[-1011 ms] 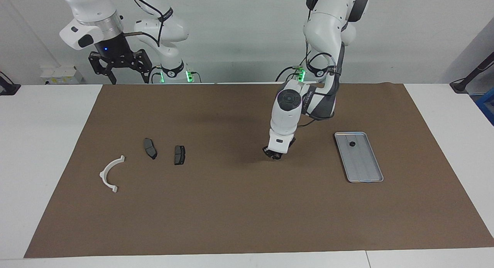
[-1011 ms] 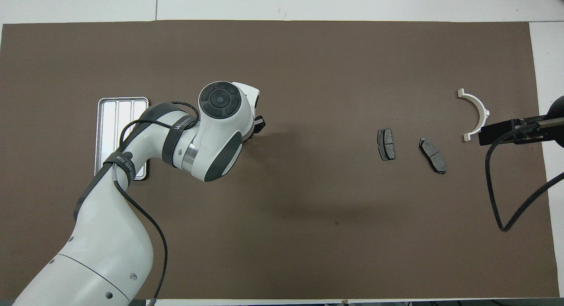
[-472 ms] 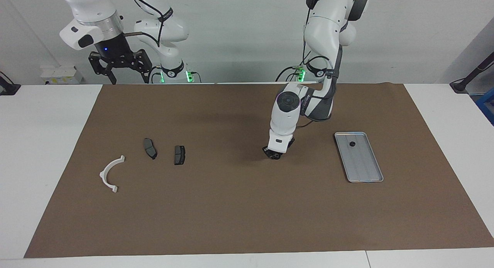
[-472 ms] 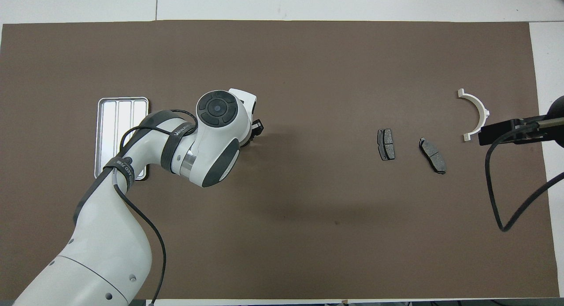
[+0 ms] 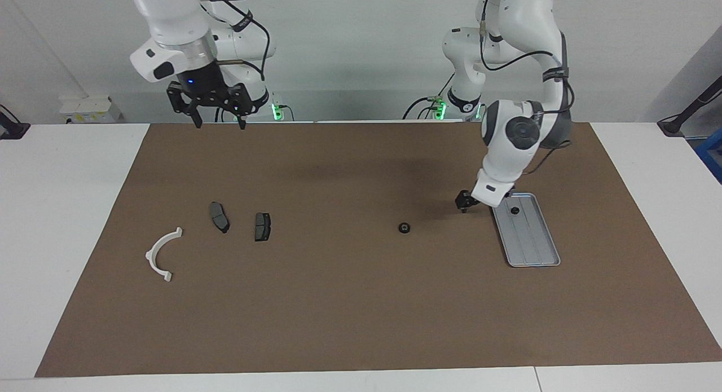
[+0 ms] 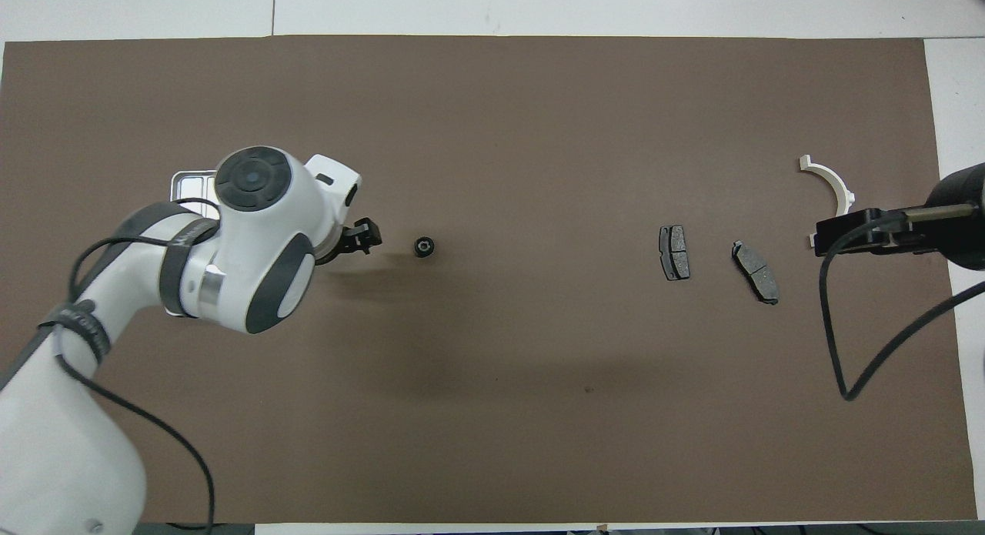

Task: Place bearing gear from tray to pile
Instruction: 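Reach the right gripper to the gear while the left gripper returns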

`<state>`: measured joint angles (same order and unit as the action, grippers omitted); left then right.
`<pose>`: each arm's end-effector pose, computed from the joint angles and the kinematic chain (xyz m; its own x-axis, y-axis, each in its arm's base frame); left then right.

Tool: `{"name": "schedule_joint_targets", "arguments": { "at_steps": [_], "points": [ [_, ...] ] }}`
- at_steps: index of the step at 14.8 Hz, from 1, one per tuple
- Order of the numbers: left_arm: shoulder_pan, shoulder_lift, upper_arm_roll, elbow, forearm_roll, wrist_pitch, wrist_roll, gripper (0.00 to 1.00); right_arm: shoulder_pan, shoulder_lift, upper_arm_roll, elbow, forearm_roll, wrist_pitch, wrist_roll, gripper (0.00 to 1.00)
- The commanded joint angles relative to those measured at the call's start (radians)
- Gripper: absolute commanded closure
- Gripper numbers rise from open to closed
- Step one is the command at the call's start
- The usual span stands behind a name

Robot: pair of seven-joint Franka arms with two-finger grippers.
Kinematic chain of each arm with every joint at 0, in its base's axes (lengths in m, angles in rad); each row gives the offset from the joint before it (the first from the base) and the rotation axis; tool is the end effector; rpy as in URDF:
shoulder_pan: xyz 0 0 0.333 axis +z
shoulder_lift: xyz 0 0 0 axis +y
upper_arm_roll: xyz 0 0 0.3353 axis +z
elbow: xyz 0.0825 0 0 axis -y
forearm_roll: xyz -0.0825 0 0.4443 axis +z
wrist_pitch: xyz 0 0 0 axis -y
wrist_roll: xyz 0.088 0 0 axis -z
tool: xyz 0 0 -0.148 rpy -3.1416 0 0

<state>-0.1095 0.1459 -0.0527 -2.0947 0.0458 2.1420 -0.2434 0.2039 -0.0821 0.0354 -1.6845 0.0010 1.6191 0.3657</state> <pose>0.5956 -0.0939 0.2858 0.9944 0.0568 -0.0888 0.0524 -0.9973 -0.0511 0.5748 0.1411 0.5958 0.9919 -0.1262 0.0162 -0.1262 -0.9920 -0.0042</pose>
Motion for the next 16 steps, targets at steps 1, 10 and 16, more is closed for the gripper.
{"name": "schedule_joint_targets", "arguments": {
  "at_steps": [1, 10, 16],
  "points": [
    [0.120, -0.028, -0.015, -0.044, 0.011, 0.016, 0.192, 0.00, 0.122, 0.063, 0.000, -0.050, 0.022, 0.128, 0.235, 0.00],
    [0.177, 0.003, -0.013, -0.100, 0.005, 0.160, 0.248, 0.23, 0.362, 0.545, 0.000, 0.219, 0.017, 0.355, 0.694, 0.00],
    [0.179, 0.015, -0.013, -0.119, 0.000, 0.177, 0.242, 0.33, 0.463, 0.801, -0.005, 0.479, -0.053, 0.335, 0.814, 0.00]
  ]
}}
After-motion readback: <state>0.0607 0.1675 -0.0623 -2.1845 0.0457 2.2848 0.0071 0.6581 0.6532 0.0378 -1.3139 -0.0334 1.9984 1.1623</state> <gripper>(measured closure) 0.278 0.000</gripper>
